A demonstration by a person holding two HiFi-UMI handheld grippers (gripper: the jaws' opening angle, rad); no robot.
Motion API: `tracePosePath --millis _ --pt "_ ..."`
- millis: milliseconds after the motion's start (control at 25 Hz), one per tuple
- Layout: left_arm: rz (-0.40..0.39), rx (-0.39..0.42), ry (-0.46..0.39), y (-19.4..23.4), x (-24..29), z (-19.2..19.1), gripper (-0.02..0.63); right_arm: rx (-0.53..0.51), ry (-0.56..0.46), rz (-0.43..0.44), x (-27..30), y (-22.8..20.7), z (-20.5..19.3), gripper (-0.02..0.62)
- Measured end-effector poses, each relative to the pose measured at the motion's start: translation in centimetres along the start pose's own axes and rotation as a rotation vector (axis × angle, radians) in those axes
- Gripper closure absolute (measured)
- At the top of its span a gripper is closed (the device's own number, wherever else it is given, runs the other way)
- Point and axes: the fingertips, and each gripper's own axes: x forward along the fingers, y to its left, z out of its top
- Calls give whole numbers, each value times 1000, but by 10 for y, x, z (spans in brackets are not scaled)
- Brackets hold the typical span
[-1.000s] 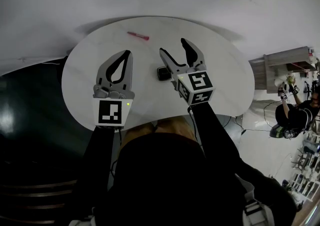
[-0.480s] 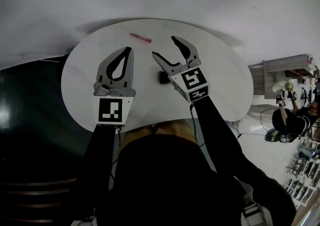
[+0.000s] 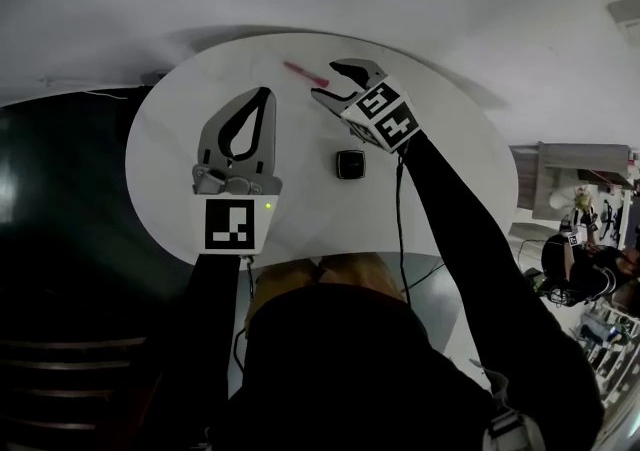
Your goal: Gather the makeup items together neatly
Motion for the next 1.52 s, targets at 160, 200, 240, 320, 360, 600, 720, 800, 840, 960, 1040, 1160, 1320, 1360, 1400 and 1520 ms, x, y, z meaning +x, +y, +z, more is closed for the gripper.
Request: tracePosePath --millis 160,200,240,320,360,600,720,800,840,960,1040,1160,1320,1360,1400,1520 --pt "39 -2 32 11 2 -7 591 -64 137 90 50 -10 -30 339" --pt "46 -2 40 13 3 -10 591 -68 168 106 61 -13 -37 339" --pt "49 -1 48 15 4 -12 591 -69 196 117 70 -17 -45 340" --pt "50 4 53 17 6 -15 591 -69 247 131 85 -25 -58 344" --pt "51 4 53 18 7 -16 591 -71 271 138 92 -27 -65 344" --pt "58 8 84 20 6 -30 591 -49 373 195 121 -30 -91 351" --pt "71 2 95 23 6 -33 591 -18 389 185 127 -38 -87 394" --pt "81 -11 91 26 7 -34 591 -24 423 163 126 -47 -85 531" --pt "83 -16 90 26 8 -35 591 -35 436 164 126 -48 -85 531" --pt "82 -20 84 26 10 -36 591 -59 441 164 126 -47 -85 531" --pt "79 -13 84 26 12 -36 591 -44 428 145 124 -49 -84 531" --pt "74 -8 80 26 14 -35 591 25 388 116 115 -50 -80 531" --pt "57 -4 43 22 15 -26 591 136 321 29 88 -54 -73 531" --pt "51 -11 34 20 16 -24 591 167 297 17 80 -53 -71 531" --pt "42 -15 28 17 17 -21 591 199 269 11 73 -50 -69 531" --pt "5 -5 13 5 21 -13 591 312 188 -12 47 -43 -62 531"
